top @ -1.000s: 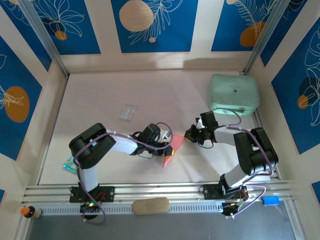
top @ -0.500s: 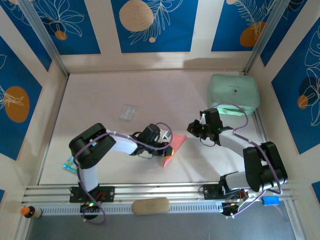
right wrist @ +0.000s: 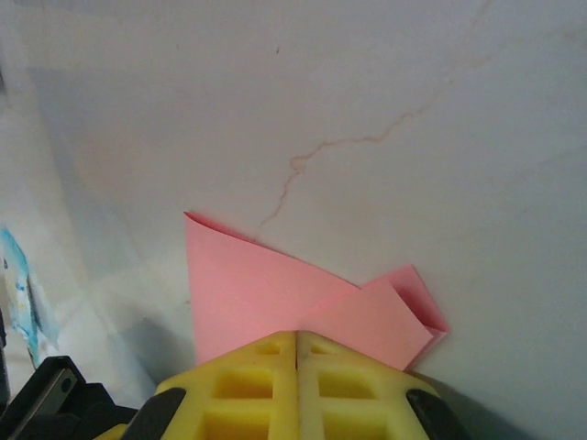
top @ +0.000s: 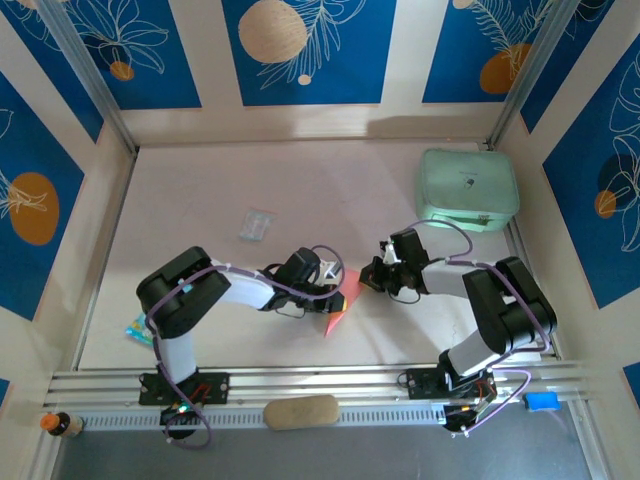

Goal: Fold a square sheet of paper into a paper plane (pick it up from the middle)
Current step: Fold the wing for the fifth time at the center of the table.

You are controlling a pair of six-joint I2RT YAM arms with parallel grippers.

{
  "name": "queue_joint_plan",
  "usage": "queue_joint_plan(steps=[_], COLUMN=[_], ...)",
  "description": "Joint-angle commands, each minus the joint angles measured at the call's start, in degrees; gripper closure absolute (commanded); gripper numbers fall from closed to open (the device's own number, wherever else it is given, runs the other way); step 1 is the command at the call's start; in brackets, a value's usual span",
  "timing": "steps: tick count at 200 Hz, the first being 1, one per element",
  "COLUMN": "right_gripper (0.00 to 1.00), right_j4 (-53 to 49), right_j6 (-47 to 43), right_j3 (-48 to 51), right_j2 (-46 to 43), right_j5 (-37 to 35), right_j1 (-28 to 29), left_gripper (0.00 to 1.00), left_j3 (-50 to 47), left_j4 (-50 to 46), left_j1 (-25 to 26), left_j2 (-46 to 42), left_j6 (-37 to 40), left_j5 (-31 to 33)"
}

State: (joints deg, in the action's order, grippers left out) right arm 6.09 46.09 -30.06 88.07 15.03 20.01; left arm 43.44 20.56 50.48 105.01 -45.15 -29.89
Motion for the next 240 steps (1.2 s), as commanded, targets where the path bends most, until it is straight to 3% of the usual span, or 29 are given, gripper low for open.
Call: queue_joint_plan(steps=[1,57,146,208,240], right_gripper=[1.0,1.0,1.0,1.0,1.0], right_j4=[0.23,-1.17,-2.09,-3.62,-4.1], right_j6=[1.2,1.47,2.16,1.47,1.15], right_j3=[1.59,1.19,0.93,0.31,0.22], right_j2=[0.72,0.51,2.08,2.92,2.89], right_j5=[-0.93,-1.2,-1.14,-1.79,-2.11], right_j1=[-0.59,0.25,0.22,-0.13,-0.4], left_gripper=[1.0,0.98,0.96,0.96,0.94], left_j3=[-1.15,7.11,19.22,17.4,15.1], left_j4=[-10.54,-16.78,-17.4,-25.61,-26.87], left_j1=[-0.12,-0.09,0.92,2.18,2.72], left_j2=[-1.81,-4.67,6.95,7.84,6.01], left_j6=[0.65,3.68,3.46,6.2,7.15], left_j5=[1.62,1.25,-0.87,5.59,6.01])
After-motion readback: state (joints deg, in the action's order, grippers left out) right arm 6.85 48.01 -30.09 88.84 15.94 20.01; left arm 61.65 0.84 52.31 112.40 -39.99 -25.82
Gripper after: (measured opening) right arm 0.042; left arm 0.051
